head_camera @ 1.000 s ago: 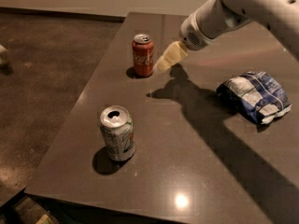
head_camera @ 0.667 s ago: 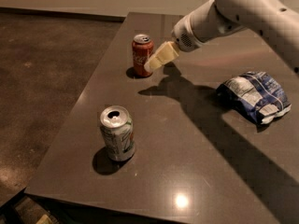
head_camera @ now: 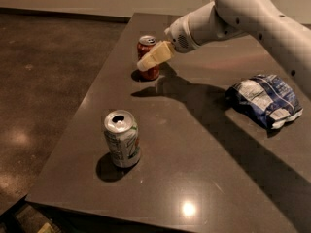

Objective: Move coke can near 7up can

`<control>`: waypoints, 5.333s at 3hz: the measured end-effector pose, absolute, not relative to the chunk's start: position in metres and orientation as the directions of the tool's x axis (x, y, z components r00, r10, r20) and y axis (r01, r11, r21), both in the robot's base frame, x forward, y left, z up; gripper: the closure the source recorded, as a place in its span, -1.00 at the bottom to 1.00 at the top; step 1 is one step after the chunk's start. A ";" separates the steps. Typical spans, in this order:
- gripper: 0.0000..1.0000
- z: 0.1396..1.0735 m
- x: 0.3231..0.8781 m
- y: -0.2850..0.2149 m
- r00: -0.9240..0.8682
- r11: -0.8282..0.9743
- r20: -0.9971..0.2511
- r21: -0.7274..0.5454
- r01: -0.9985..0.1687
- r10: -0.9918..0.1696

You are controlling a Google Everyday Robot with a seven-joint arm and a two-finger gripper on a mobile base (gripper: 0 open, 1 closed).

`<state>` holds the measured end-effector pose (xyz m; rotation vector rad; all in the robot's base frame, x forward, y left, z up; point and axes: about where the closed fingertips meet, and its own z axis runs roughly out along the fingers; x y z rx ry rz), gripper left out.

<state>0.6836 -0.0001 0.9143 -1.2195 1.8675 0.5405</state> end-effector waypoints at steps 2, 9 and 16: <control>-0.20 0.910 0.690 0.011 -0.190 0.414 -0.829 -0.054 -0.909 -0.526; 1.00 0.931 0.462 -0.044 0.152 -0.152 -0.851 -0.086 -0.985 -0.502; -1.00 0.902 0.415 -0.010 0.166 -0.240 -0.859 -0.051 -0.969 -0.485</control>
Offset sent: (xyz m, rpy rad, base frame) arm 0.0086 0.0073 -0.0027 0.0367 0.0225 0.0336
